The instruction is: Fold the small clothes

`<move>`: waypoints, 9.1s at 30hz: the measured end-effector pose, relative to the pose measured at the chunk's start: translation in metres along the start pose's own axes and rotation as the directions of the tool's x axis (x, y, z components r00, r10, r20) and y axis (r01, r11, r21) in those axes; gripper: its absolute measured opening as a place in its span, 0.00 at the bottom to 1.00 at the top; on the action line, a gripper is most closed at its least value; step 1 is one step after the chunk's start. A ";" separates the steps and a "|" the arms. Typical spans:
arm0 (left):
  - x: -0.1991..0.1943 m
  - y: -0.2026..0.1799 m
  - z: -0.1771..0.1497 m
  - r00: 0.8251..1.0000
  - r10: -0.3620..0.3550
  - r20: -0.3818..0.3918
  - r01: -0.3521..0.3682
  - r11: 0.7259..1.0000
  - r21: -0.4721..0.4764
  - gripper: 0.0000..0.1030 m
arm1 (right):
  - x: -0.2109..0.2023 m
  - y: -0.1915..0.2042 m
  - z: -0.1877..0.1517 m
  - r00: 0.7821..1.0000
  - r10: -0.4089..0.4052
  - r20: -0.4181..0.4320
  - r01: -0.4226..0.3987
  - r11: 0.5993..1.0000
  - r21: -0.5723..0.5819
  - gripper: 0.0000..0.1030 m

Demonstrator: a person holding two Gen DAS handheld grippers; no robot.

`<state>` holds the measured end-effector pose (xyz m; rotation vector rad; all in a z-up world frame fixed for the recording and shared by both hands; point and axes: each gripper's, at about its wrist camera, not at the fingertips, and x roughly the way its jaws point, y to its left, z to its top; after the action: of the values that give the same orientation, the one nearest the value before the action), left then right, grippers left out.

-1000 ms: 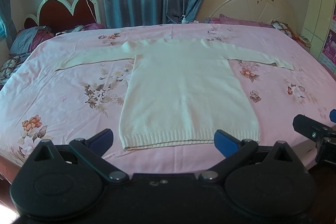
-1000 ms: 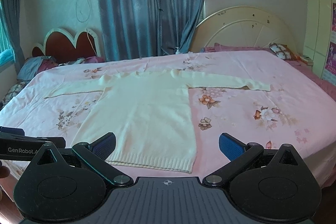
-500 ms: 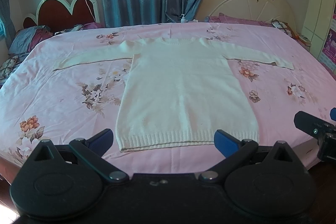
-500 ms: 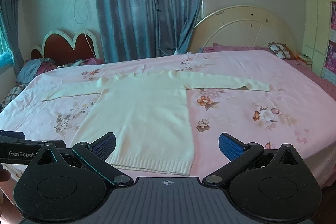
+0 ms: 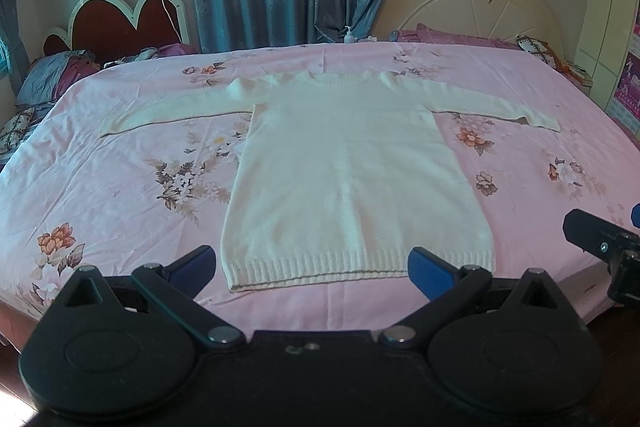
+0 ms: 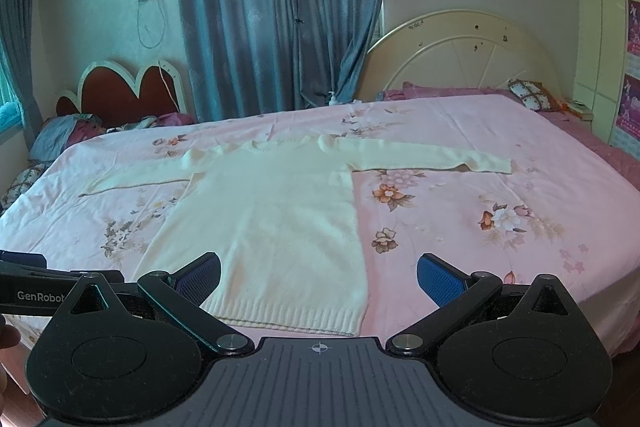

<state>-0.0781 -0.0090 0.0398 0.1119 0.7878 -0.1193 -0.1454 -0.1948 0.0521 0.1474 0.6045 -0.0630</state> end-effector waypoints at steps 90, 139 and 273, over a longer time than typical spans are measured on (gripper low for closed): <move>0.334 -0.018 0.186 0.993 0.081 -0.087 -0.085 0.996 -0.035 0.99 | 0.361 -0.260 0.126 0.936 -0.295 -0.190 0.334 0.917 0.220 0.72; 0.365 0.047 0.204 0.997 0.058 -0.058 -0.062 0.995 -0.083 0.97 | 0.430 -0.098 0.192 0.996 0.083 -0.030 -0.081 0.994 0.068 0.02; 0.405 0.185 0.182 0.999 0.025 -0.049 -0.042 0.917 -0.397 0.80 | 0.527 -0.007 0.144 0.964 0.065 -0.257 -0.096 0.989 -0.108 0.49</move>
<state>0.3598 0.1214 -0.1109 -0.2602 0.8383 0.0781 0.3671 -0.2328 -0.1320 0.0636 0.8552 0.0727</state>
